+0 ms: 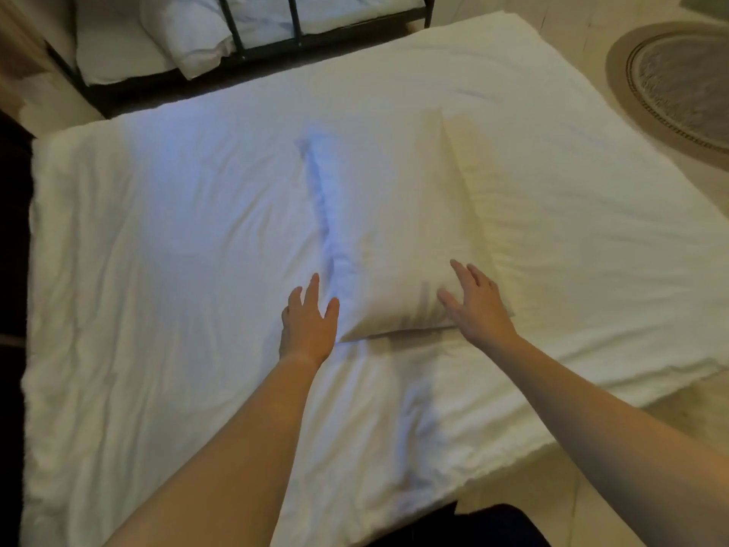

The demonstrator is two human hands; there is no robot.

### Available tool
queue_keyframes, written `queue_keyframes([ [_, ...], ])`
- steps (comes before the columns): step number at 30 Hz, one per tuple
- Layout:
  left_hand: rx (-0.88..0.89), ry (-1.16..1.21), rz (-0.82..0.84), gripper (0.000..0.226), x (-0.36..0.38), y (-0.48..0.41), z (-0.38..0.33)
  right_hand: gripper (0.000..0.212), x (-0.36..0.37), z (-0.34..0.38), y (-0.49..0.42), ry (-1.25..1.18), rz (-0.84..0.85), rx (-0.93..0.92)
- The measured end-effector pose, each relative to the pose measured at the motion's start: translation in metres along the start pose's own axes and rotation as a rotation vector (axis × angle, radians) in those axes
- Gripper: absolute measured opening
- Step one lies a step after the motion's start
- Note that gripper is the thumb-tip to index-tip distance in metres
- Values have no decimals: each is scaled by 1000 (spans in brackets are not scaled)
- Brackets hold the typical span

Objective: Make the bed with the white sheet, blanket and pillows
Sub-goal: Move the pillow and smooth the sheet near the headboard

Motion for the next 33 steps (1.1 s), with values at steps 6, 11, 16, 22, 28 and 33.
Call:
queue_keyframes([
  [6, -1, 46, -42, 69, 19, -80, -49, 70, -21, -22, -92, -42, -29, 47],
  [11, -48, 122, -91, 77, 45, -153, -84, 77, -20, -46, -186, 75, -26, 23],
  [16, -100, 161, -118, 91, 75, -217, -109, 92, -8, -72, -262, 119, 21, 61],
  [22, -204, 198, -116, 112, 101, -251, -110, 103, 10, -96, -285, -102, 108, 88],
  [28, -249, 161, -118, 124, 129, -254, -110, 104, 32, -118, -283, -373, 182, 153],
  [33, -157, 1, -256, 85, 138, -257, -115, 108, 41, -112, -287, -433, 128, 102],
])
Point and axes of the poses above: each hand's wrist, its own y-axis away from the middle knuckle, its own x-axis out of the palm, z = x × y, the point moved 2 cm from there along -y, towards the middle knuckle
